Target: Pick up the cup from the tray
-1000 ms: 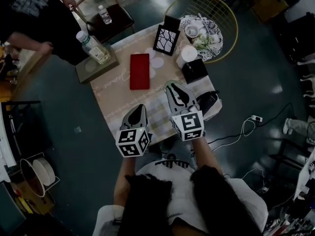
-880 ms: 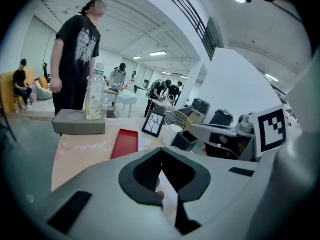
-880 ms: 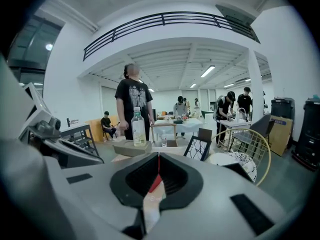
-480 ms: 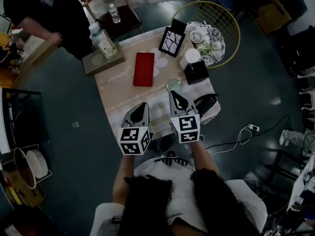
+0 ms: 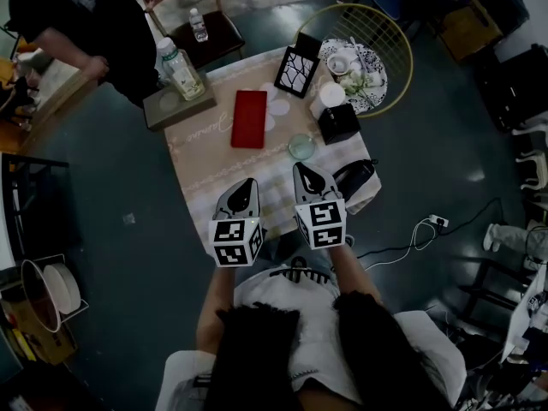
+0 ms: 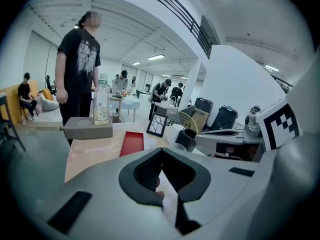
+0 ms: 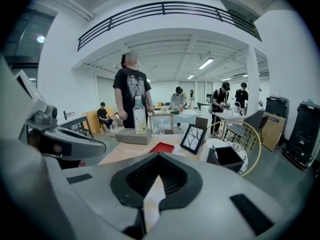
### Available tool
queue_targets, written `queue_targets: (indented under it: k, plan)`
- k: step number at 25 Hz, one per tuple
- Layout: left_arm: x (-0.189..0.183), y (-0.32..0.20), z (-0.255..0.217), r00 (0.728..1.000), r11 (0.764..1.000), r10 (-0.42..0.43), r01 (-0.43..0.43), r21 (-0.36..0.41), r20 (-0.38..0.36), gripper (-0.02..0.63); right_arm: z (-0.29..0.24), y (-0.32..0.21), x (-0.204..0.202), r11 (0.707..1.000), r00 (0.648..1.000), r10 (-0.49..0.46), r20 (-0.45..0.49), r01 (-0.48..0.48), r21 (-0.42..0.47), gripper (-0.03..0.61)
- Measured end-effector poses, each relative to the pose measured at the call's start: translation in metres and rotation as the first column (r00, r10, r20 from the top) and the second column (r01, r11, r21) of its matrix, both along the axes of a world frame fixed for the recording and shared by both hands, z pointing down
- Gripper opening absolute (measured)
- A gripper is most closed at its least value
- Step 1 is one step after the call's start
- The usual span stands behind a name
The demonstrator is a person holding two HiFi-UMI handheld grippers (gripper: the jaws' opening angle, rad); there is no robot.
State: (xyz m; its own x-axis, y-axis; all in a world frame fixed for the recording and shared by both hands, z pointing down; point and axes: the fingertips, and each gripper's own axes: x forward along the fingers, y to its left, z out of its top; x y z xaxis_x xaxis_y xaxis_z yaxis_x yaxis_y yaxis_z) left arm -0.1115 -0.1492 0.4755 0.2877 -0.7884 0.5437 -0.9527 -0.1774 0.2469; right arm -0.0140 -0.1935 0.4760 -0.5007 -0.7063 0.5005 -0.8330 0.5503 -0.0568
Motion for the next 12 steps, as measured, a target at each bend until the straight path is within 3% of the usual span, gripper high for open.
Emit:
queue_targets:
  k: [12]
  plan:
    - [-0.01,0.001,0.003,1.0,1.0,-0.018,0.018,-0.006,-0.006,0.006,0.001,0.008,-0.013,1.0,1.0,-0.018,-0.008,0.018,-0.02,0.006]
